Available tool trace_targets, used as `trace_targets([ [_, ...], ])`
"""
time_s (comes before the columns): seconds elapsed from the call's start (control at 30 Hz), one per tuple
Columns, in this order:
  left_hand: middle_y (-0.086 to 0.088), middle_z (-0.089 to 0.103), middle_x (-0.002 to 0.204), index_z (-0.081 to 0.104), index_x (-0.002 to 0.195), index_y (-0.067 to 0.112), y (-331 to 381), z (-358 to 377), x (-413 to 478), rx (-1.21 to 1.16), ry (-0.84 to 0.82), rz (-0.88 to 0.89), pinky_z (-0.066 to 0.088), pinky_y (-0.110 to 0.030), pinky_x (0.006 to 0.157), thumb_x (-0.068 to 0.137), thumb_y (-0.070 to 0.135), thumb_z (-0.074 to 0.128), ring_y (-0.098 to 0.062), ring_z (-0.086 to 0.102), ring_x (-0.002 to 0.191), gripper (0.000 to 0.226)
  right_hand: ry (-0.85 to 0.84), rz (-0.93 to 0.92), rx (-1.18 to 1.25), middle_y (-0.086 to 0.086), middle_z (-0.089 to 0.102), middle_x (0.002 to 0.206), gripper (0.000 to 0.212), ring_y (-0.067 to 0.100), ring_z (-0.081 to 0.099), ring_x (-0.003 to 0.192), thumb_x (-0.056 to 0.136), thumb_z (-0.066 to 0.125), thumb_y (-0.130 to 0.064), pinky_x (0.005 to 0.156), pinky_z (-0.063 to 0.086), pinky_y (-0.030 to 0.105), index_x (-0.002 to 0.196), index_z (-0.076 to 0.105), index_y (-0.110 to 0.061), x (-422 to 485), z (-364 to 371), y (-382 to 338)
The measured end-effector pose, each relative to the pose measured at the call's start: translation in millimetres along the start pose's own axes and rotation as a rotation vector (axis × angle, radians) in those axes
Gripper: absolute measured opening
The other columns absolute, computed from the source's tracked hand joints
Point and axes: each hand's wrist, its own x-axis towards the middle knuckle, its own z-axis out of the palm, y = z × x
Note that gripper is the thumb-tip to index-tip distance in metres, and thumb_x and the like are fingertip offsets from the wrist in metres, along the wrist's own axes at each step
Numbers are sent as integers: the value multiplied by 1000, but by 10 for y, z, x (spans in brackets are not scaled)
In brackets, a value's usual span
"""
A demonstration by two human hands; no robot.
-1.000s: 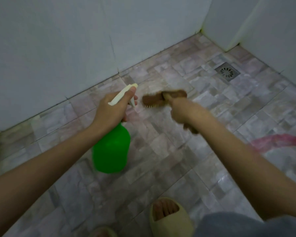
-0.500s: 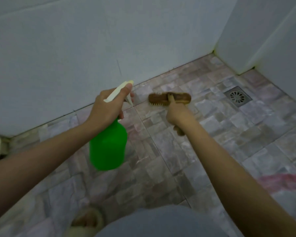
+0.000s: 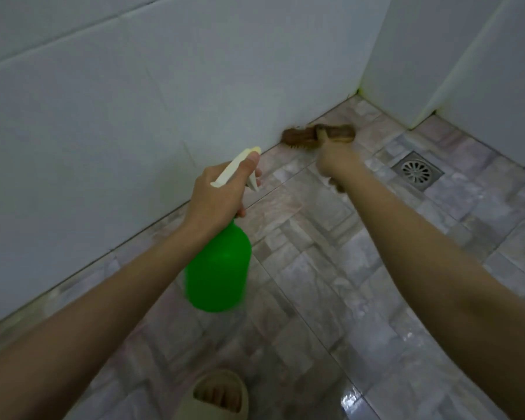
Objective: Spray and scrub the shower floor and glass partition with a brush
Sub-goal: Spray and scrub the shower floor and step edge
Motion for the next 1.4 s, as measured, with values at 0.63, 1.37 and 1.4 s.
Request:
trace_targets([
  [0.63, 1, 80, 86, 78, 79, 21, 57, 448, 933, -22, -137, -2, 46, -27, 48, 96, 59, 58, -15, 55, 40, 46, 127, 213, 50, 24, 52, 92, 77, 30, 65, 62, 94, 36, 3, 42, 53, 37, 153, -9, -19, 801, -253, 279],
  [1.37, -1, 80, 87, 79, 85, 36, 111, 724, 1001, -72, -234, 40, 48, -30, 54, 85, 68, 54, -14, 55, 40, 40, 41, -164, -584, 14, 61, 119, 50, 32, 59, 100, 95, 46, -37, 92, 45, 35, 145, 35, -41, 1272, -1238, 1565],
  [1.4, -4, 80, 88, 79, 82, 41, 113, 737, 1011, -84, -233, 39, 48, -32, 54, 83, 70, 55, -19, 58, 43, 38, 37, -166, -590, 14, 60, 118, 50, 31, 58, 97, 97, 47, -32, 88, 44, 33, 145, 35, -37, 1295, -1236, 1510],
])
